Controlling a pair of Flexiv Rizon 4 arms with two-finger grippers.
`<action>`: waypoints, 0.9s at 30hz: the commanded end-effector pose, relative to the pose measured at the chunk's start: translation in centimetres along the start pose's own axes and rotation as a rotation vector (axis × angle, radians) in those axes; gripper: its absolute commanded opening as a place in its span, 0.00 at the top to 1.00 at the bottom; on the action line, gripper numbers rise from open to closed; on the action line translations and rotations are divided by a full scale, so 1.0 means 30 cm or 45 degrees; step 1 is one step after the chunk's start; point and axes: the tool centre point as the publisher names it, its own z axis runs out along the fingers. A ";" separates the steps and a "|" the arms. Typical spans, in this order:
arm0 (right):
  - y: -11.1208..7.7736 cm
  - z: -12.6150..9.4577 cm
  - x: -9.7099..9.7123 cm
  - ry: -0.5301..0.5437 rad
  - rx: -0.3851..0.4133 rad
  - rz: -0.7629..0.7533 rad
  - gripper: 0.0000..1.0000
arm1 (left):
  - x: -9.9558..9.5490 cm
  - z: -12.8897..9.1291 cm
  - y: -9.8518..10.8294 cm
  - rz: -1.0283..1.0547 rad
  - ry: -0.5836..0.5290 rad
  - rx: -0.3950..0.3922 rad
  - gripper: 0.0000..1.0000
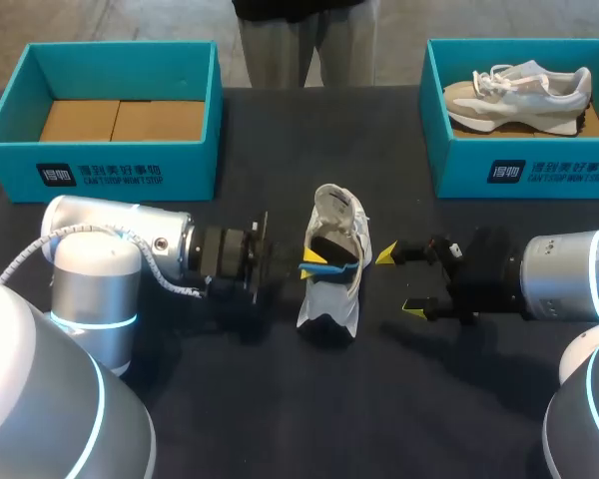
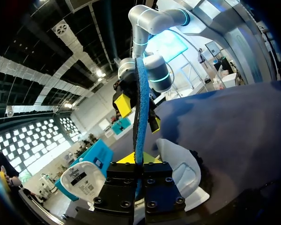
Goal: Take the shoe out of the shoebox, open the shoe tongue, remove and reinsert the insole, then place the shoe into the shoebox
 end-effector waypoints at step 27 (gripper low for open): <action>-0.005 0.000 0.004 -0.005 -0.003 0.001 0.00 | -0.020 0.002 -0.011 0.035 0.014 -0.051 0.80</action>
